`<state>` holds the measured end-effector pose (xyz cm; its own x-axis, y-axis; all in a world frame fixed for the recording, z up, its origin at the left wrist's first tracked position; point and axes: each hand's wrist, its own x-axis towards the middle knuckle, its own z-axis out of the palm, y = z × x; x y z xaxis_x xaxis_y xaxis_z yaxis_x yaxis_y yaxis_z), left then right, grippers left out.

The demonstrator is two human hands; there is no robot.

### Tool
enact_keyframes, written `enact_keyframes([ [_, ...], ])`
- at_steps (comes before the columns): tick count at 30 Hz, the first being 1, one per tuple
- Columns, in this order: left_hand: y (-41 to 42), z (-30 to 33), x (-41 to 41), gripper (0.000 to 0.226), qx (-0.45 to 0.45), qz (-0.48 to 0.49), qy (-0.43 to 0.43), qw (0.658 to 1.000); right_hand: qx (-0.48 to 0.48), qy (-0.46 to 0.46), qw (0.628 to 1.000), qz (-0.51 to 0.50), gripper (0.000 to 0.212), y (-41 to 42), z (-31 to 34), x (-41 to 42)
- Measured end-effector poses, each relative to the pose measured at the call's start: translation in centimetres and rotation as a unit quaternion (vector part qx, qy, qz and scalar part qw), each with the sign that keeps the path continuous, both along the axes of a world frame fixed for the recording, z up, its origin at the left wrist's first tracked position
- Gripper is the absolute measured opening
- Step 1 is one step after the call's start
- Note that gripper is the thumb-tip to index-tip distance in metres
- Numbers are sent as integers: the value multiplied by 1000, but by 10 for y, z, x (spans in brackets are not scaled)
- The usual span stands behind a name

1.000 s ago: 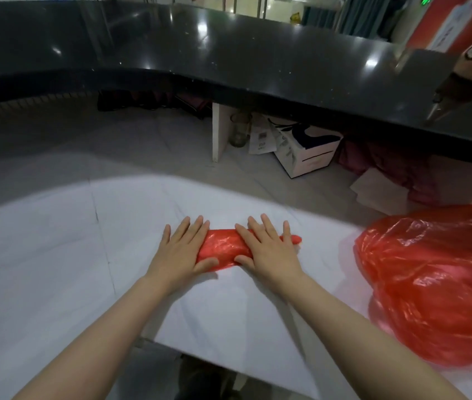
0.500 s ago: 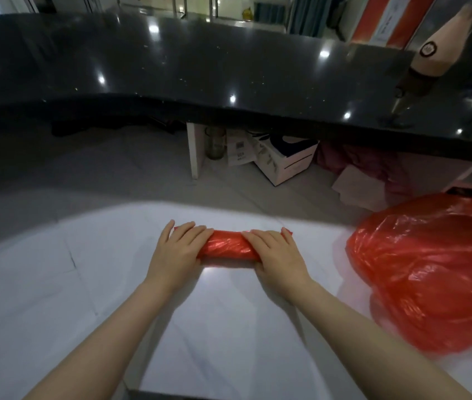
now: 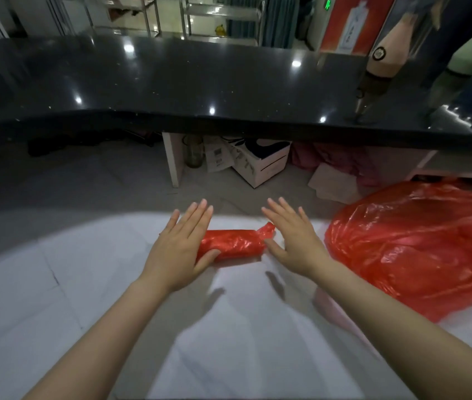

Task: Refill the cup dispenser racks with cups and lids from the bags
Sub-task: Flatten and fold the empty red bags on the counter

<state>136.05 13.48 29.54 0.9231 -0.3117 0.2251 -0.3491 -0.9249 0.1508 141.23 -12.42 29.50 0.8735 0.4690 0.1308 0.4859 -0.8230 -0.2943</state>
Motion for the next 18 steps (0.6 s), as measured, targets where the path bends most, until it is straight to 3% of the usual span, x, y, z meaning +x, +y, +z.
enact_keyframes([
  [6, -60, 15, 9, 72, -9, -23, -16, 1000, 84, -90, 990, -62, 36, -102, 38, -19],
  [10, -127, 18, 13, 70, -24, -38, -22, 999, 59, -122, 983, -122, 33, -190, 35, -35],
  [14, -202, 8, 6, 67, -114, -4, 31, 993, 7, -90, 975, -204, 52, -281, 15, -42],
  [18, -270, -6, -11, 67, -301, 56, 117, 945, -29, 38, 979, -196, 81, -348, -9, -48],
])
